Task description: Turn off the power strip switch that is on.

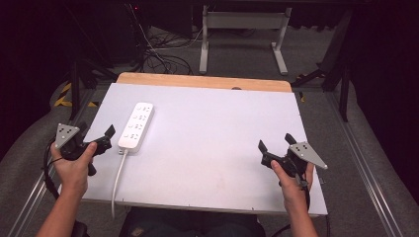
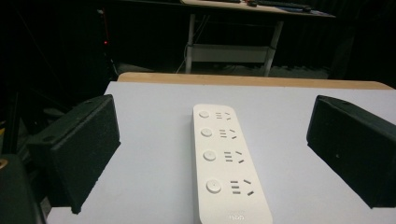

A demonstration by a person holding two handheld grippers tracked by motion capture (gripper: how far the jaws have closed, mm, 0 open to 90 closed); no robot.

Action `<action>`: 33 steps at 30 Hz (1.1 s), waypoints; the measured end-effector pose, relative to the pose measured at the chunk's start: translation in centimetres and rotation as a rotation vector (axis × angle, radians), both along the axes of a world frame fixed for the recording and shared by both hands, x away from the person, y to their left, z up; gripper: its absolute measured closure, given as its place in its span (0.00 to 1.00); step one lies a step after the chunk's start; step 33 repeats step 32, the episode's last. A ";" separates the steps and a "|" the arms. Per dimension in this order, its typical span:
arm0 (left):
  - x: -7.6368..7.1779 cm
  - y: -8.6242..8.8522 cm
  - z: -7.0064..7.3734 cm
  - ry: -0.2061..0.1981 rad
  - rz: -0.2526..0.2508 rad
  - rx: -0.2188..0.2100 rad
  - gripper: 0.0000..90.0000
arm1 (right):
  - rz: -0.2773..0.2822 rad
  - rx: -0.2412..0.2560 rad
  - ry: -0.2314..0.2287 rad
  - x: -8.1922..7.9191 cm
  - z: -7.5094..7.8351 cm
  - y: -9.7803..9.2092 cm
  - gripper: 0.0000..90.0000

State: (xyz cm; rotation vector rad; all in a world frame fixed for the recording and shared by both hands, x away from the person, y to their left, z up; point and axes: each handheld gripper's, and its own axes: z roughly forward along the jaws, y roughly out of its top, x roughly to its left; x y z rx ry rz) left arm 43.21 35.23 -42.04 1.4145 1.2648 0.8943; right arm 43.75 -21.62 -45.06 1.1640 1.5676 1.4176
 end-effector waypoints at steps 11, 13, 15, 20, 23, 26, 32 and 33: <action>0.0 0.1 0.0 0.011 0.000 -0.009 0.04 | 0.003 0.001 0.003 0.0 0.0 0.1 0.05; 0.0 0.1 0.0 0.012 -0.004 -0.003 0.04 | 0.003 0.001 0.002 0.0 0.0 0.1 0.05; 0.0 0.0 0.0 0.012 -0.005 -0.005 0.04 | 0.001 0.002 0.002 0.0 0.0 0.1 0.06; 0.0 0.0 -0.1 0.016 -0.004 -0.008 0.04 | 0.001 0.003 0.003 0.0 0.0 0.1 0.06; 0.0 0.0 -0.1 0.015 -0.005 -0.007 0.04 | 0.001 -0.002 0.003 0.0 0.0 0.1 0.06; 0.0 0.0 -0.1 0.016 -0.004 -0.008 0.04 | 0.002 -0.002 0.004 0.1 -0.1 0.1 0.06; 0.1 0.1 -0.1 0.020 -0.011 -0.003 0.04 | 0.003 0.002 0.005 0.1 -0.1 0.0 0.06; 0.1 0.1 -0.1 0.020 -0.011 -0.003 0.04 | 0.003 0.002 0.005 0.1 -0.1 0.0 0.06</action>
